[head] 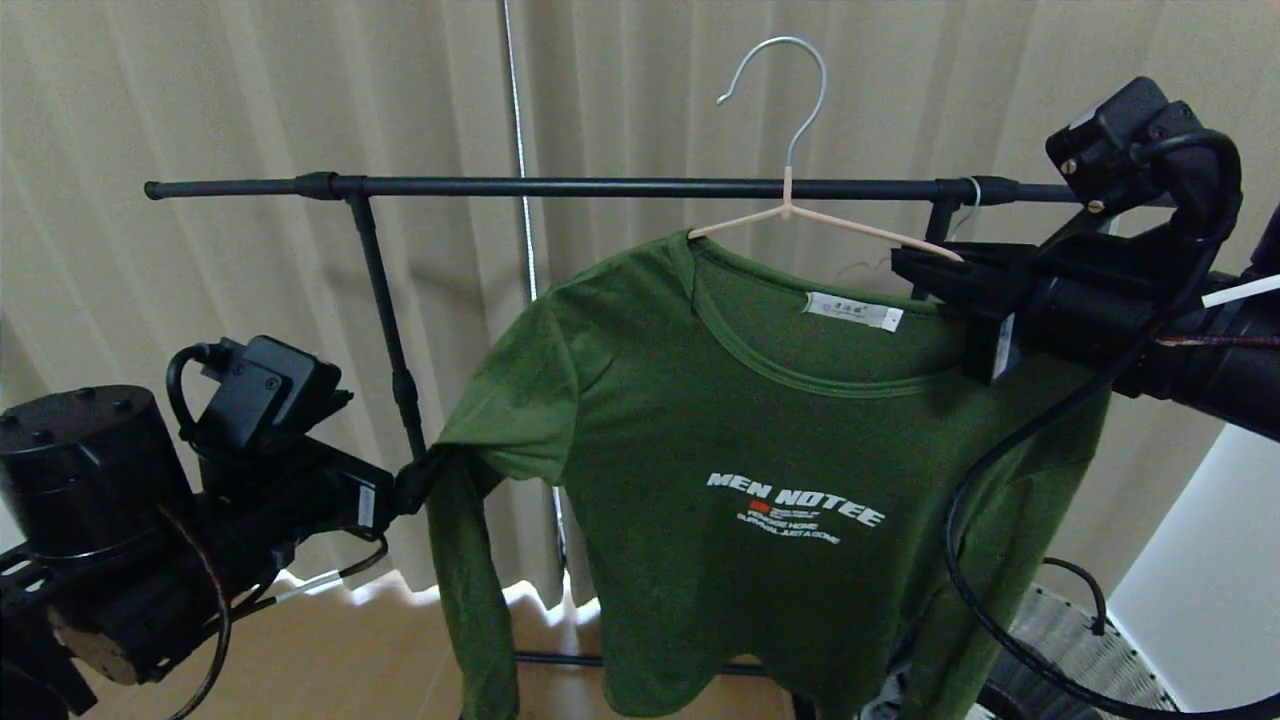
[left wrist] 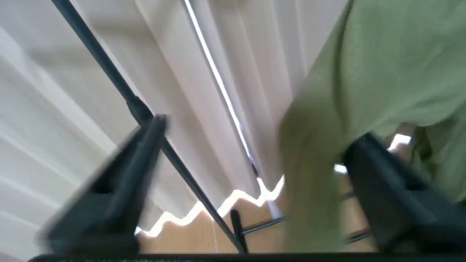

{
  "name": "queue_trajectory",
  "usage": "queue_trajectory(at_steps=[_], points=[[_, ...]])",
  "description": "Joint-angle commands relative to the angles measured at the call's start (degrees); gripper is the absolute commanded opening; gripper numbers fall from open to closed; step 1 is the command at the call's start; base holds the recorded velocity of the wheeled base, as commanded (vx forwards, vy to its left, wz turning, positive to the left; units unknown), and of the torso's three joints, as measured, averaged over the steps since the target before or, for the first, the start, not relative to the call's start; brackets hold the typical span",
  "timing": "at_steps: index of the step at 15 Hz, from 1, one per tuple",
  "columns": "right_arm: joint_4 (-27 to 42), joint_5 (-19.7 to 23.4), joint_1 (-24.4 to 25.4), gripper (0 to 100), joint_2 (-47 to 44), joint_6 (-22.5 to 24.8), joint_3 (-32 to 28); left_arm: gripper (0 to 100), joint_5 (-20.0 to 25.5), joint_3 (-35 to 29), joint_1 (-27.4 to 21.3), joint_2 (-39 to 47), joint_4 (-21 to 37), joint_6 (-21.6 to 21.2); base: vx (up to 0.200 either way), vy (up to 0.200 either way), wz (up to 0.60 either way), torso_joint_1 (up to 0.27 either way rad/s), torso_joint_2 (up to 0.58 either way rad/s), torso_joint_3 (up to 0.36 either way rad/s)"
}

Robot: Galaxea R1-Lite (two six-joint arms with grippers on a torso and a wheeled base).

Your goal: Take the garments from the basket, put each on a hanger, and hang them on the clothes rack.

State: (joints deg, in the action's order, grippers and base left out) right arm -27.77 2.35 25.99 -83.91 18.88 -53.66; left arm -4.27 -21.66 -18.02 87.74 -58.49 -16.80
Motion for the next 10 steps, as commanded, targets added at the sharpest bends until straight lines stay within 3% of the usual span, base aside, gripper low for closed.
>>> queue_trajectory(at_steps=[1,2,4,8,10], points=[[0.08,-0.24,-0.41,0,-0.29,0.01,0.14,100,0.14,1.54,0.00,-3.45,0.04,0.10,0.000,0.000,0.00,0.000,0.00,0.000],[0.17,-0.42,-0.77,0,-0.38,0.01,0.14,100,0.14,1.80,0.00,-4.33,0.04,0.28,0.000,0.000,0.00,0.000,0.00,0.000],[0.17,-0.51,-2.70,0,-0.47,0.10,1.10,100,-0.30,2.24,-1.05,-8.28,1.36,5.37,0.000,0.000,0.00,0.000,0.00,0.000],[3.34,-0.59,-6.30,0,0.15,0.10,2.69,100,-0.30,1.45,-1.32,-16.10,15.78,12.49,0.000,0.000,0.00,0.000,0.00,0.000],[6.06,-2.18,-7.71,0,1.20,0.10,2.60,100,-0.04,1.98,-1.14,-19.01,18.68,14.78,0.000,0.000,0.00,0.000,0.00,0.000]])
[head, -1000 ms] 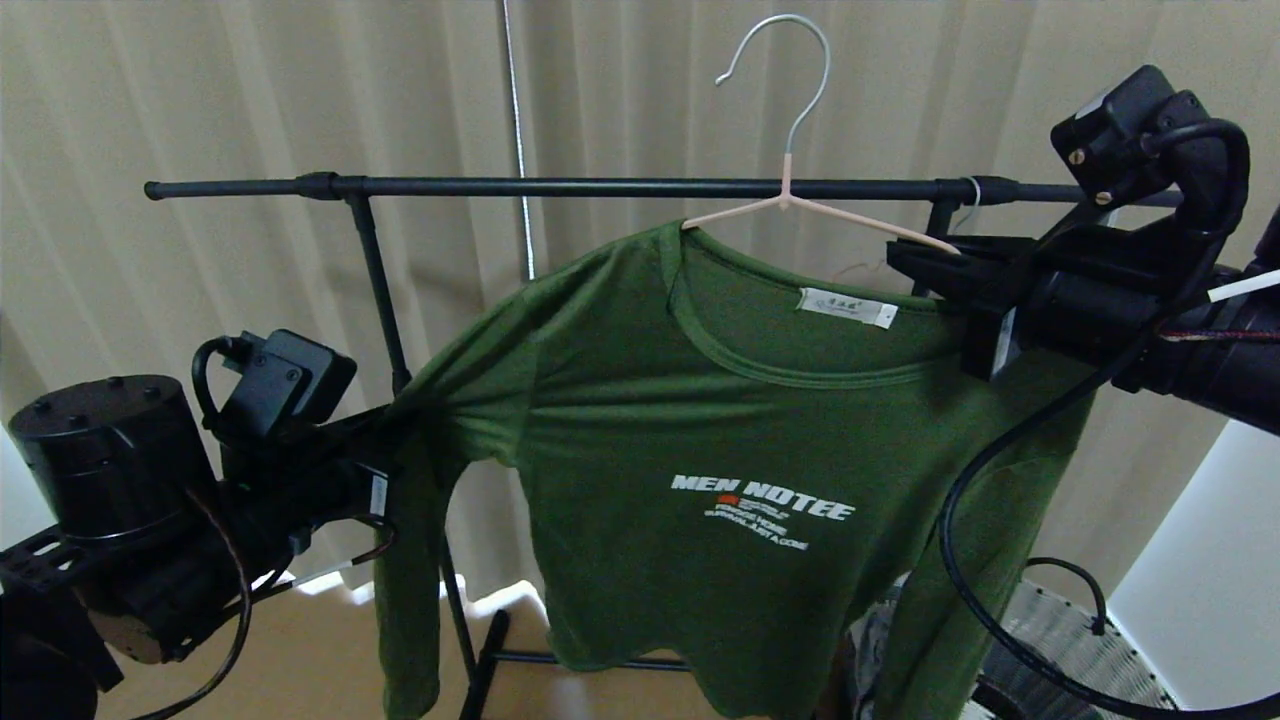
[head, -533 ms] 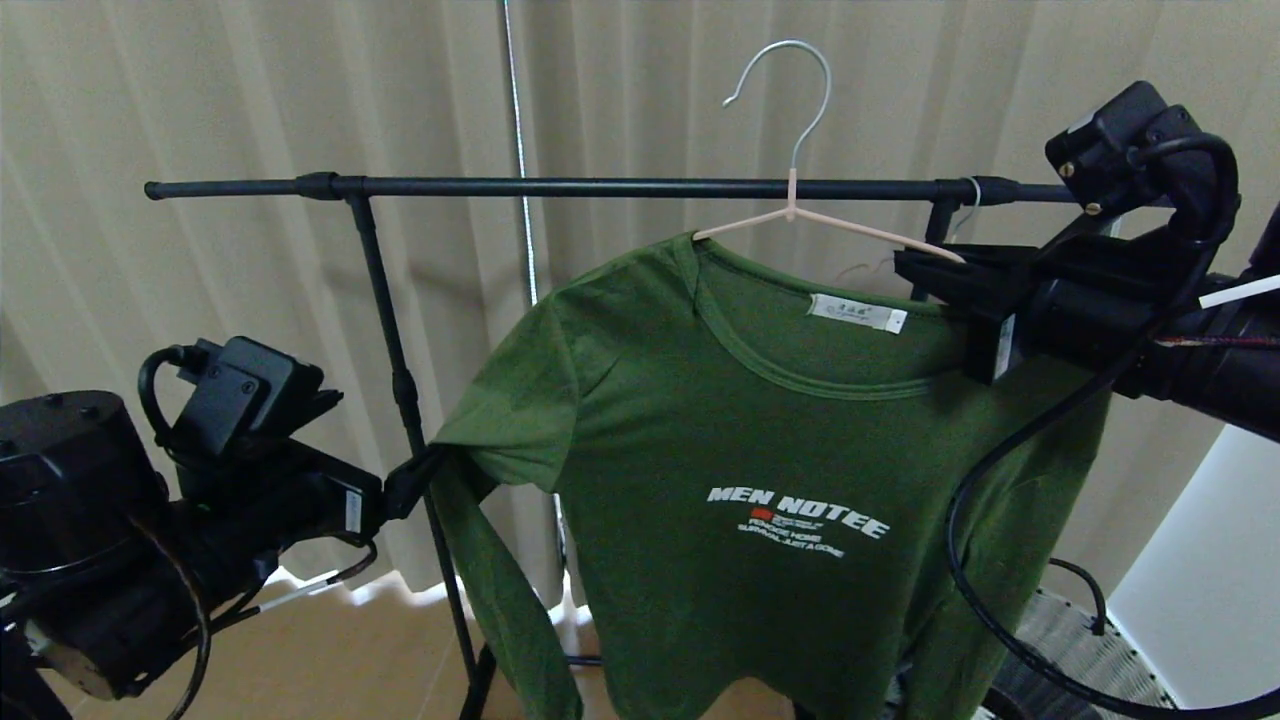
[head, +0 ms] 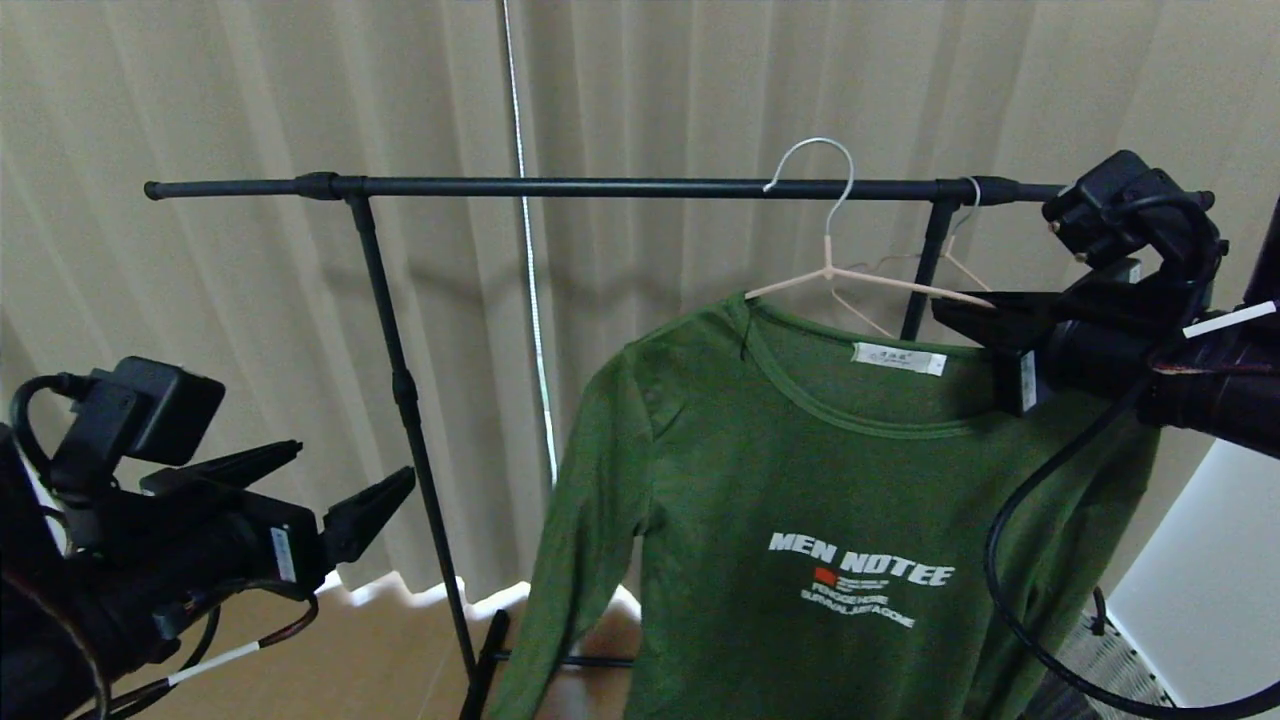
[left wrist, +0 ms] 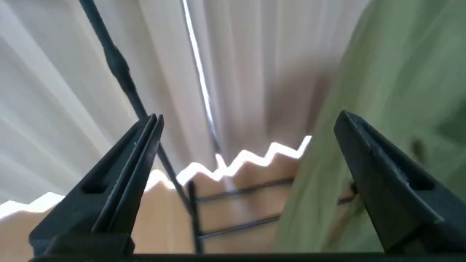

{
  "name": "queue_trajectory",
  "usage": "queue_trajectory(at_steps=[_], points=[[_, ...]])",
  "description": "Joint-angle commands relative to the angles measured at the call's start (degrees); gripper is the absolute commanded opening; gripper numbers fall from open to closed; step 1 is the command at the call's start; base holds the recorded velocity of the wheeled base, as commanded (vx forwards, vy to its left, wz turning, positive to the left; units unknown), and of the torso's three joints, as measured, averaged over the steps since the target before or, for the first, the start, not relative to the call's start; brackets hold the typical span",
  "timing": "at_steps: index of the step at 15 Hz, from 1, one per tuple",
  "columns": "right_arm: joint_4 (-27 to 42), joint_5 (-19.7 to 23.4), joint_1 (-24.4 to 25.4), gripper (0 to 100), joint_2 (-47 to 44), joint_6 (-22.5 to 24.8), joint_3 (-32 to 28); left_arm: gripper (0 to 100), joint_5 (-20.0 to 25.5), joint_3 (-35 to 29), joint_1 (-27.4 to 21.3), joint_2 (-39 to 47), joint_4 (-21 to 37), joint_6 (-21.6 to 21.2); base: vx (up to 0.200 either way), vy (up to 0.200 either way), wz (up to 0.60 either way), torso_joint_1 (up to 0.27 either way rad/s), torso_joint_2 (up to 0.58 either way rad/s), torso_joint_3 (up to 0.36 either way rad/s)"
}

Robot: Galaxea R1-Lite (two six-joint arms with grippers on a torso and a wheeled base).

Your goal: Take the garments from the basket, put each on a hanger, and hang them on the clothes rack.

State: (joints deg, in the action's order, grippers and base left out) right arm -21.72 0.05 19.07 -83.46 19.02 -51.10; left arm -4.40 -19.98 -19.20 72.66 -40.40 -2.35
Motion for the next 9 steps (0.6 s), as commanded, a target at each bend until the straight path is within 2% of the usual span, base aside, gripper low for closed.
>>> queue_trajectory(at_steps=[1,3,5,7,8,9], points=[[1.60,-2.25,-1.40,0,1.10,-0.03,0.13,100,0.09,0.91,0.04,-3.93,0.41,1.39,0.000,0.000,0.00,0.000,0.00,0.000],[4.06,-4.71,-2.89,0,2.51,-0.03,0.48,100,0.36,2.40,0.04,-3.57,0.32,2.00,0.000,0.000,0.00,0.000,0.00,0.000],[4.32,-4.79,-4.56,0,3.30,-0.12,1.09,100,0.45,1.70,-0.14,-4.01,0.15,1.91,0.000,0.000,0.00,0.000,0.00,0.000],[5.20,-5.23,-7.82,0,4.18,-0.12,1.44,100,0.53,1.96,-0.31,-4.19,-3.11,1.91,0.000,0.000,0.00,0.000,0.00,0.000],[5.20,-5.23,-7.82,0,4.18,-0.12,1.44,100,0.53,1.96,-0.31,-4.19,-3.11,1.91,0.000,0.000,0.00,0.000,0.00,0.000],[7.84,-6.82,-10.72,0,4.44,-0.21,1.62,100,0.53,3.11,0.13,-3.66,-6.09,1.91,0.000,0.000,0.00,0.000,0.00,0.000]])
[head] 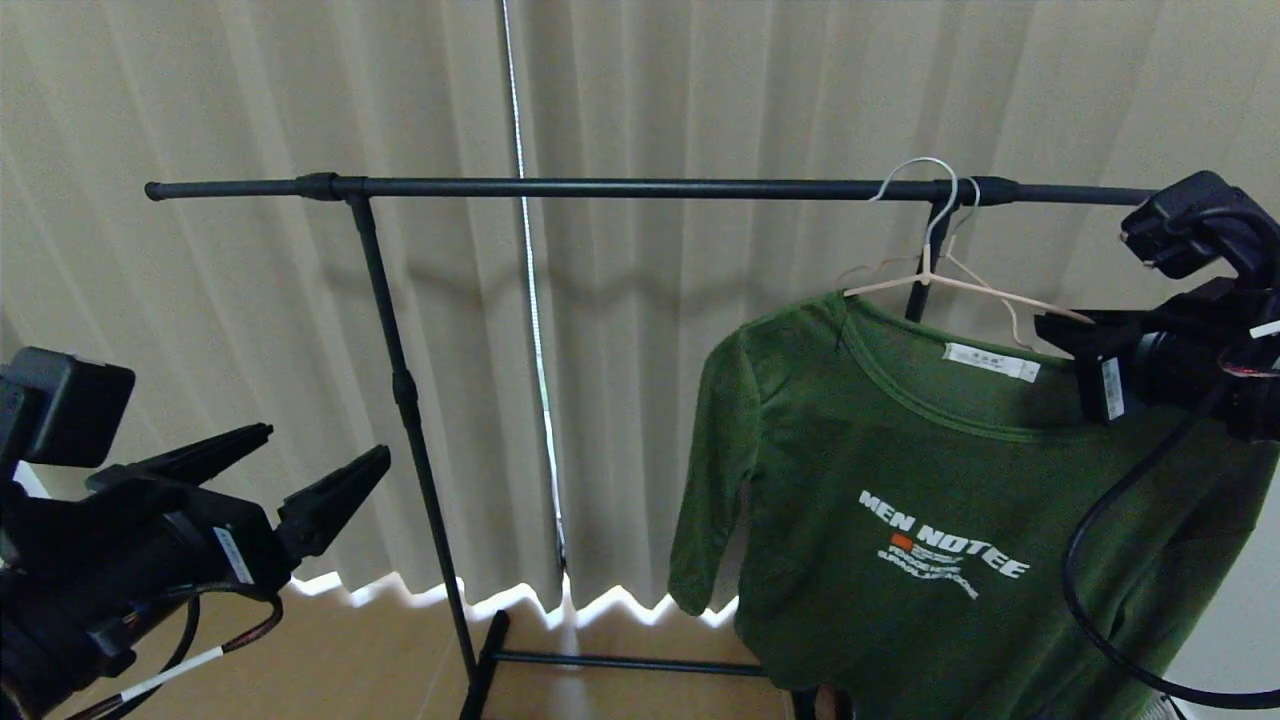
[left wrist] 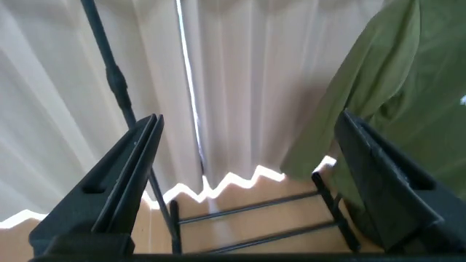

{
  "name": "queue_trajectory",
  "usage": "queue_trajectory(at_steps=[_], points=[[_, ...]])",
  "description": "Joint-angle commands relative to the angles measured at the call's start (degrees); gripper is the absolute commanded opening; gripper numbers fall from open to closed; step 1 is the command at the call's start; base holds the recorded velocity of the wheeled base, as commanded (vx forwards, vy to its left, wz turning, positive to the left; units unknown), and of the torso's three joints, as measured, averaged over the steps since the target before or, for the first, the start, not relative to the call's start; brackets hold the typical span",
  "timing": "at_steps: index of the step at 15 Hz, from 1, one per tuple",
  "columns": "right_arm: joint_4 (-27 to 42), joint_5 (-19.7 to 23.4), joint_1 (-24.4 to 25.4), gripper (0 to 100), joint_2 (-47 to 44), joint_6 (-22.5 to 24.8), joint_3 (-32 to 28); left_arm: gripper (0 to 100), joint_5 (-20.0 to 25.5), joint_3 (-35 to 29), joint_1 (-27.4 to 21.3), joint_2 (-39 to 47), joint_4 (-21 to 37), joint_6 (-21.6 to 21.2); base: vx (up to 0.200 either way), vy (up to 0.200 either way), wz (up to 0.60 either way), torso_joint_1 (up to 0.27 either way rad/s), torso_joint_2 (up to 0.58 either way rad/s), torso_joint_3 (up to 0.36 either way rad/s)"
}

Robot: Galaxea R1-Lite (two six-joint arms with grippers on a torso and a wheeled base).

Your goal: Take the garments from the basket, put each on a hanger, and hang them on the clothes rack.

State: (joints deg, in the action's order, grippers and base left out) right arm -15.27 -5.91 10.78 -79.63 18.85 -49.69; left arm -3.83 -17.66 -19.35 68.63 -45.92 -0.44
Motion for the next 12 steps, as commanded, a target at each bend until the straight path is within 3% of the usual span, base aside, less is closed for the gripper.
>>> queue_trajectory(at_steps=[1,3,6,12], points=[[1.39,-0.86,-2.43,0,0.62,-0.04,0.21,100,-0.04,0.79,0.27,0.36,-0.57,0.00,0.000,0.000,0.00,0.000,0.00,0.000],[2.00,-4.72,-4.01,0,1.93,-2.15,2.23,100,0.05,1.05,0.01,0.80,-0.84,0.00,0.000,0.000,0.00,0.000,0.00,0.000],[1.92,-5.69,-6.38,0,3.16,-2.50,2.14,100,0.05,0.44,0.10,1.94,-0.92,0.00,0.000,0.000,0.00,0.000,0.00,0.000],[1.92,-5.69,-7.17,0,3.96,-4.61,2.58,100,0.05,1.23,-0.08,1.59,-0.84,-1.32,0.200,0.000,0.00,0.003,0.00,0.004]])
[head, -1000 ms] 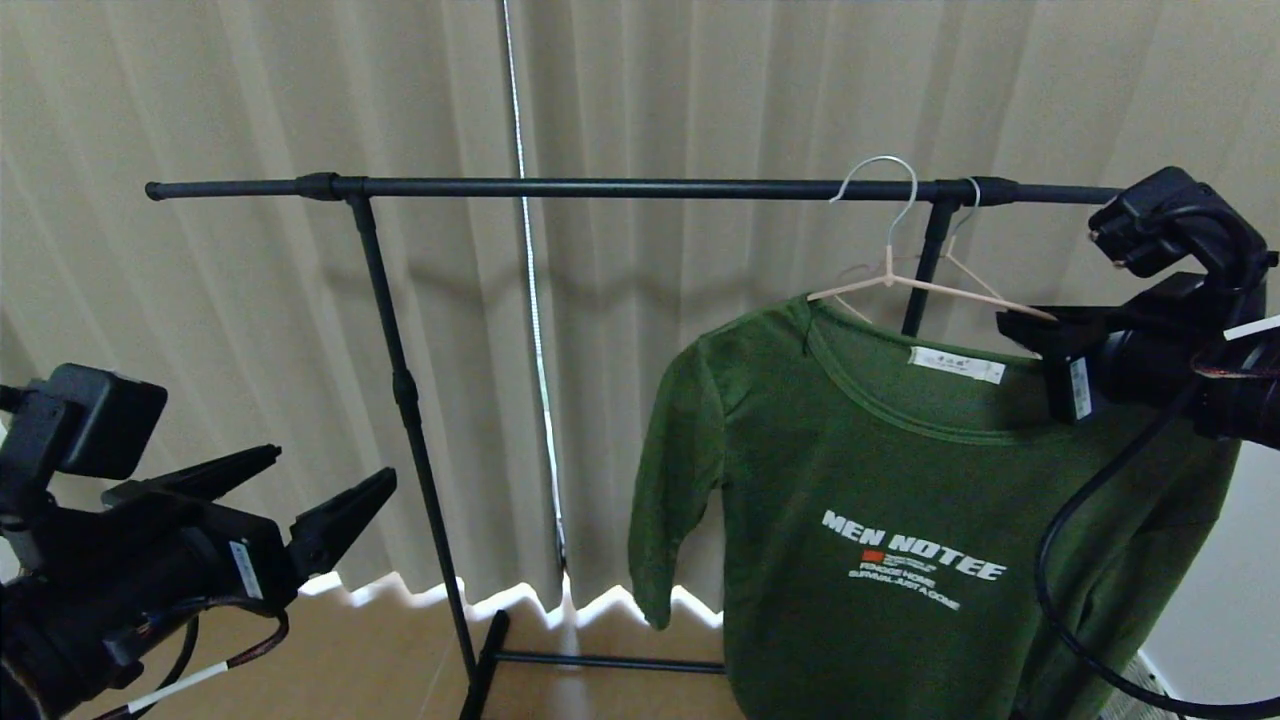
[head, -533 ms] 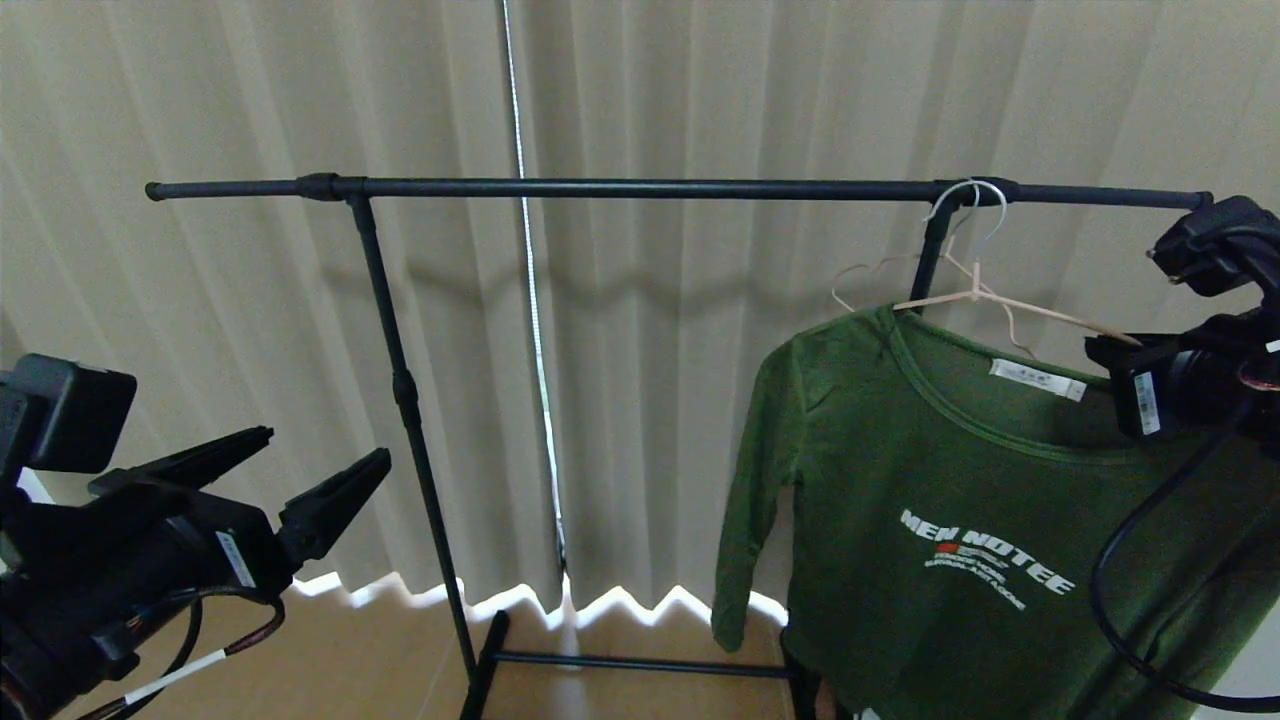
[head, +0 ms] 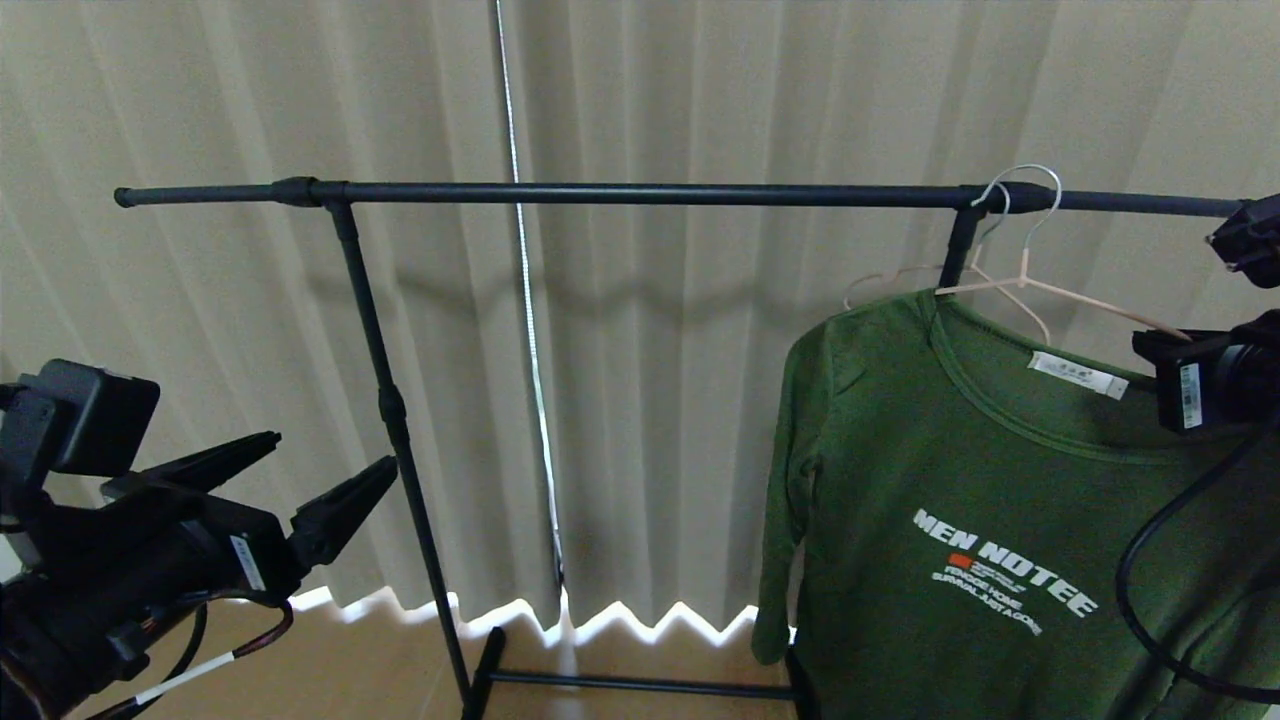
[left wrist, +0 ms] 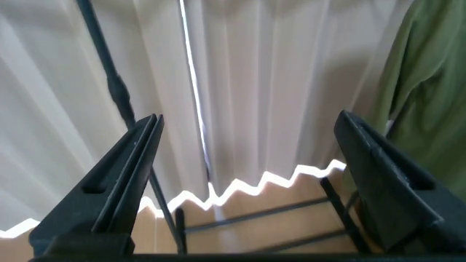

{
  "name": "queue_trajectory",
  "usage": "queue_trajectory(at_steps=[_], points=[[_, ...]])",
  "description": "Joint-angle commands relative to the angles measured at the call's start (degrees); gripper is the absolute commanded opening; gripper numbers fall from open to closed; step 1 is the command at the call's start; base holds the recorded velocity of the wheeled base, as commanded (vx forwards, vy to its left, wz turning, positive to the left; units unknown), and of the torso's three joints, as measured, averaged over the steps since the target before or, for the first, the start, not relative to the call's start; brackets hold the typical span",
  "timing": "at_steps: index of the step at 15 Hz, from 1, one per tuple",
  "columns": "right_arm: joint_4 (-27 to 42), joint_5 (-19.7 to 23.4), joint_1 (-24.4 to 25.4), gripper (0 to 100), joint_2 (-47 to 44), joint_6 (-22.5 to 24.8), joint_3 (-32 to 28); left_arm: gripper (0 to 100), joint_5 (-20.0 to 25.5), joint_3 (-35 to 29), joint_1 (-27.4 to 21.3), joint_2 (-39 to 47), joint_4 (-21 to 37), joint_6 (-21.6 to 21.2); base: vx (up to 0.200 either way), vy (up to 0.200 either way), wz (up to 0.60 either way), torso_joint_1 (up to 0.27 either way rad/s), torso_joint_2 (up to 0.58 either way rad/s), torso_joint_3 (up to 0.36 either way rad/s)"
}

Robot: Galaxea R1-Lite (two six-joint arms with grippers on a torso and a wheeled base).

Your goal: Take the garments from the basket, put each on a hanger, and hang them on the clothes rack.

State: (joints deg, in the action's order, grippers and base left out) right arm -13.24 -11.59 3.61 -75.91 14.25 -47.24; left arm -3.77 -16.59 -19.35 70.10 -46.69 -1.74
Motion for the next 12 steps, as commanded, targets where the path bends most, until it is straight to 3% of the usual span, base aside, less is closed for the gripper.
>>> queue_trajectory(at_steps=[1,6,12], points=[[-0.12,-0.01,0.00,0,0.32,-0.01,0.13,100,-0.01,0.16,-0.08,0.13,-0.07,-0.01,0.200,0.000,0.00,0.007,0.00,0.007],[-0.30,-0.01,0.52,0,-0.20,-0.01,-0.05,100,-0.01,0.42,0.01,0.48,-0.07,-0.45,0.200,0.000,0.00,0.004,0.00,0.001],[-0.74,-0.89,2.72,0,-5.74,-0.01,-3.65,100,-0.01,1.30,-0.08,0.22,-0.16,-0.45,0.000,0.000,0.00,0.000,0.00,0.000]])
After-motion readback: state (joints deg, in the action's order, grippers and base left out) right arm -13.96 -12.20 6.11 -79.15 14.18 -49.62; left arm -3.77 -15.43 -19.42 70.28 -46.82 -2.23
